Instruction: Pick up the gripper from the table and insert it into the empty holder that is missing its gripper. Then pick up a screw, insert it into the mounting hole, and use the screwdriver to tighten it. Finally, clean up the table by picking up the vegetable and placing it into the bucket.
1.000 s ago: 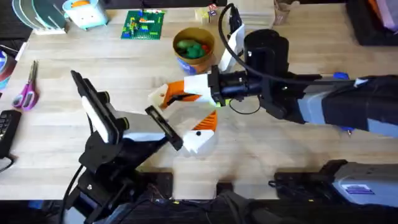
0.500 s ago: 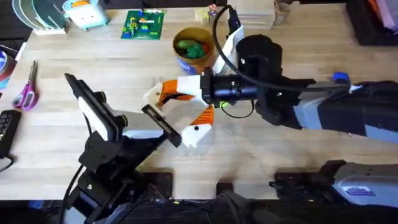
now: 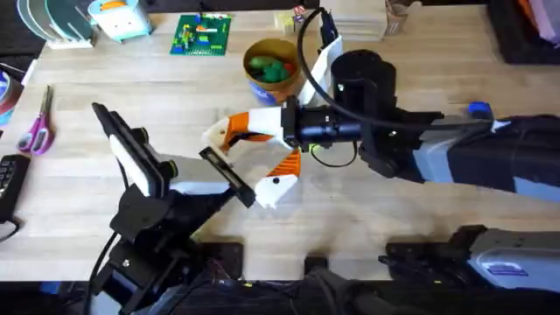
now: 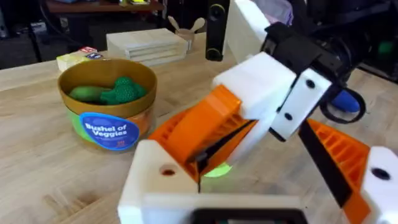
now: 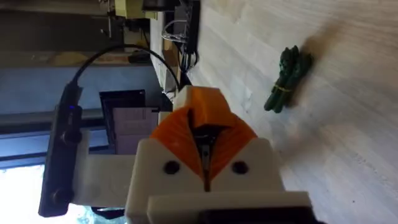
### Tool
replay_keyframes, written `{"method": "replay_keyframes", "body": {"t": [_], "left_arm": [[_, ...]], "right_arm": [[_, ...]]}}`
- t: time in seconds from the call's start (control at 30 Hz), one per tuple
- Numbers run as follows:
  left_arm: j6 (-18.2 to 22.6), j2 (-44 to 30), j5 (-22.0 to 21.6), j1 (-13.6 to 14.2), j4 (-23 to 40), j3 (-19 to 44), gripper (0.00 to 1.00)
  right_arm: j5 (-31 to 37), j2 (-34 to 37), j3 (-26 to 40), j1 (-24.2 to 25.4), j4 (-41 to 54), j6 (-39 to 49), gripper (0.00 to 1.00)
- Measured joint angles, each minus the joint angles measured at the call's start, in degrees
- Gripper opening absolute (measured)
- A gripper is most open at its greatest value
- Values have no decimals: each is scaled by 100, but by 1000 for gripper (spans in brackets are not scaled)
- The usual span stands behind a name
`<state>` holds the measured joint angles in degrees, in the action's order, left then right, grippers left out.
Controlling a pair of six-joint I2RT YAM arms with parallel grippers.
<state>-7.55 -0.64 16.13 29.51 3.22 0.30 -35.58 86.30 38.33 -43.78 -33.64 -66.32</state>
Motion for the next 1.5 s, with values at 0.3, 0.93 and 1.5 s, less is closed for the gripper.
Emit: {"method": "replay_keyframes", "body": {"t": [0.3, 0.93, 1.5], "left_arm": [[2, 0, 97, -21, -4, -2, 993], [-33, 0, 67, -18, 20, -2, 993], [-142, 0, 80, 20, 20, -2, 993]], "right_arm": [[43, -22, 0, -109, 26, 85, 9], [66, -22, 0, -126, 42, 161, 68], [-189, -22, 0, -39, 75, 163, 219]]}}
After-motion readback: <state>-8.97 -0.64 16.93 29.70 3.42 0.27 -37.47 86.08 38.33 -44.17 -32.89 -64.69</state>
